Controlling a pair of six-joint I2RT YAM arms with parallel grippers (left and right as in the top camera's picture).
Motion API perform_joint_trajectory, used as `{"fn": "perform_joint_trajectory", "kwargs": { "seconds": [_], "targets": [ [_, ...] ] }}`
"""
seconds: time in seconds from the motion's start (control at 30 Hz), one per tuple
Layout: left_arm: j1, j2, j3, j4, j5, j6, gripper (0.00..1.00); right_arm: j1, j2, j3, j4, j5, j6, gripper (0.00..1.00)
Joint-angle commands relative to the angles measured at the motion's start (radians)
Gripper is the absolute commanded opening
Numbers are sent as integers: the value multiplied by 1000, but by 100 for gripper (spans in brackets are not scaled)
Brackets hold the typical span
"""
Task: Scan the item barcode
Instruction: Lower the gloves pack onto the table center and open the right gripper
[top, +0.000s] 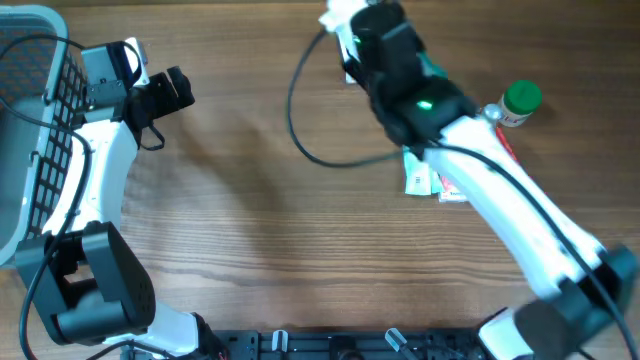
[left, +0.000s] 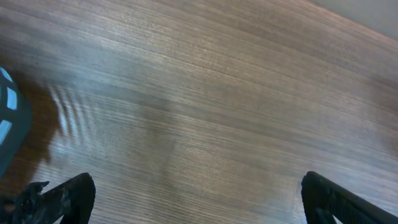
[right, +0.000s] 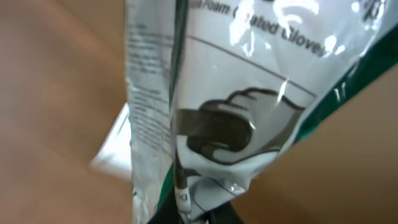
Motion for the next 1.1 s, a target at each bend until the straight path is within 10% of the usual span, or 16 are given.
{"fn": "perform_joint_trajectory", "kwargs": {
  "seconds": [0.0, 0.13, 0.37, 0.57, 1.07],
  "targets": [
    [-1, -14, 8, 1, -3, 18, 100, 0, -19, -10, -301, -319, 436, 4],
    [-1, -14, 8, 1, -3, 18, 100, 0, 16, -130, -524, -597, 602, 4],
    [-1, -14, 8, 1, -3, 18, 100, 0, 35, -407, -278, -484, 667, 10],
    [-1, -14, 8, 1, -3, 18, 100, 0, 33, -433, -225, -402, 668, 100],
    [-1, -14, 8, 1, -3, 18, 100, 0, -6, -340, -216, -383, 694, 100]
  ]
}}
